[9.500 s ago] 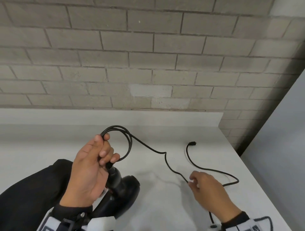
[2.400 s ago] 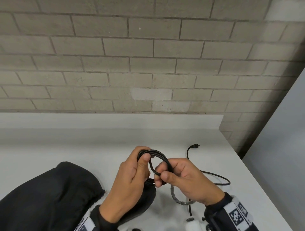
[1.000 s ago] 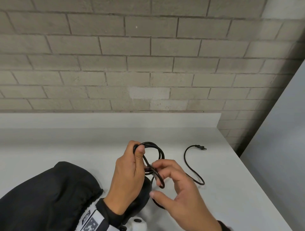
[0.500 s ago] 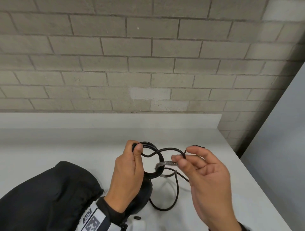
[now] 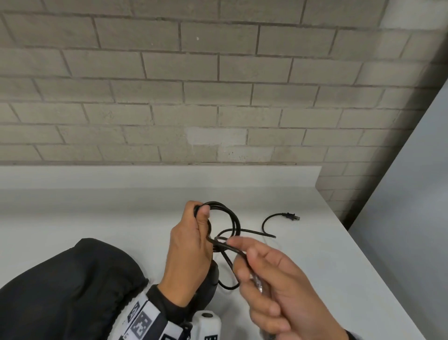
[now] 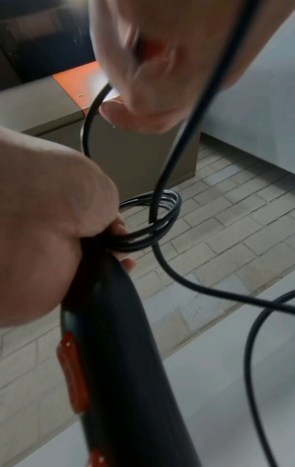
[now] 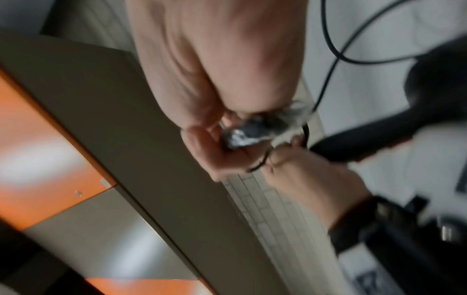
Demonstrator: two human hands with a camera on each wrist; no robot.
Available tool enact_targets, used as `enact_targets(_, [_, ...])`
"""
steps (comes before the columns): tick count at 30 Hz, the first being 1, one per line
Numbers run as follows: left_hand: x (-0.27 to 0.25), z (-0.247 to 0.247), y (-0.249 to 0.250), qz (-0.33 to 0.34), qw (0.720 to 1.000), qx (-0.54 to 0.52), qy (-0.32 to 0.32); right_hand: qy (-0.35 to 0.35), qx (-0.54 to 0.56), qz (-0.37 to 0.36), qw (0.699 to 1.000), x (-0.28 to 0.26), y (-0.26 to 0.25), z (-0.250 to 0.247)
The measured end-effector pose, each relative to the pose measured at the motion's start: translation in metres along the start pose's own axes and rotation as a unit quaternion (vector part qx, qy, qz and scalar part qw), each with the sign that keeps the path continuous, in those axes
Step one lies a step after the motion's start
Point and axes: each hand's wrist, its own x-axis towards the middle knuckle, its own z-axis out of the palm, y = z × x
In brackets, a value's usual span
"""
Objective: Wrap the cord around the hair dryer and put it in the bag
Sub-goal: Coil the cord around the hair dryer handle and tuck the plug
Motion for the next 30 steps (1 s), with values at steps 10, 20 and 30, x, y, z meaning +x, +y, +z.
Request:
enact_targets(10, [0.006, -0.019, -0.015, -0.012, 1.000, 0.009, 0.000, -0.026, -0.566, -0.132, 0.813, -0.015, 0.009, -0.051])
enact_targets(20, [0.003, -0.015, -0.015, 0.020, 1.000, 0.006, -0.023, 0.146, -0.493, -0.229, 0.826, 0.026, 0.029, -0.044])
enact_targets(30, [0.004, -0.020, -0.015, 0.005, 1.000, 0.013, 0.011, 0.089, -0.553, -0.085, 0.824, 0.019, 0.029, -0.056])
